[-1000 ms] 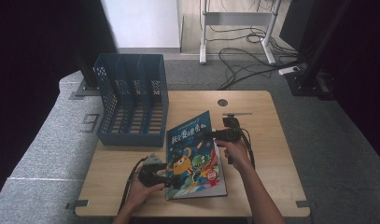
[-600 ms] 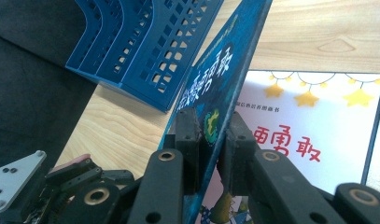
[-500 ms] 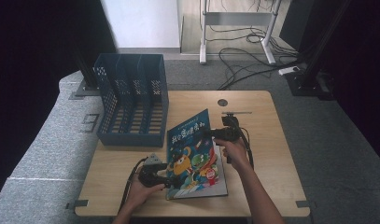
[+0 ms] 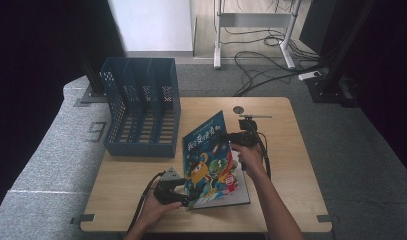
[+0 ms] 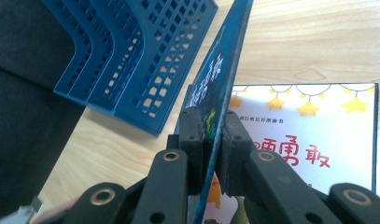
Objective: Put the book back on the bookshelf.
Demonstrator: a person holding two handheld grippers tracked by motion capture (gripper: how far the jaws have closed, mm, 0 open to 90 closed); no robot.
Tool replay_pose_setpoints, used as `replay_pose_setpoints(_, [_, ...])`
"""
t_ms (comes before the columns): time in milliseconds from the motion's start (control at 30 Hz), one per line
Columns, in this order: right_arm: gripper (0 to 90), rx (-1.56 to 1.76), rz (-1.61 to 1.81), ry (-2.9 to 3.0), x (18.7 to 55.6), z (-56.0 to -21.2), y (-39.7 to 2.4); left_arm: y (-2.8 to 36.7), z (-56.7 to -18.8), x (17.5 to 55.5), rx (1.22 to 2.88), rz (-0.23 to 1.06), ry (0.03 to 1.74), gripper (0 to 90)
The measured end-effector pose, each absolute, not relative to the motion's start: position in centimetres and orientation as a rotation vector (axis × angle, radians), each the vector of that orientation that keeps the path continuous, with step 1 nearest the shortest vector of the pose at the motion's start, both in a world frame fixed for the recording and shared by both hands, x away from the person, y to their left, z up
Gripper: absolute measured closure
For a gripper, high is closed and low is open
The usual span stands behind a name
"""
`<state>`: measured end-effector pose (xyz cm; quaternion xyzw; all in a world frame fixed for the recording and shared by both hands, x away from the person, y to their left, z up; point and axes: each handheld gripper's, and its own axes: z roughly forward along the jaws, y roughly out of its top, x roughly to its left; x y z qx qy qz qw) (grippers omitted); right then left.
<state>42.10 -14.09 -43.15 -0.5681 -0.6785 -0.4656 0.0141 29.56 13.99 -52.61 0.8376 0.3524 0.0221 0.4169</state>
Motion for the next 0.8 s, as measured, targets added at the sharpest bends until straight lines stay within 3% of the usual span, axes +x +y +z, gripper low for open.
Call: replay_pose_setpoints(800, [75.0, -1.629, -1.273, -2.424, 43.3, -40.3, -11.8, 14.6, -53.1, 30.2, 2.089, 0.048, 0.922, 18.2])
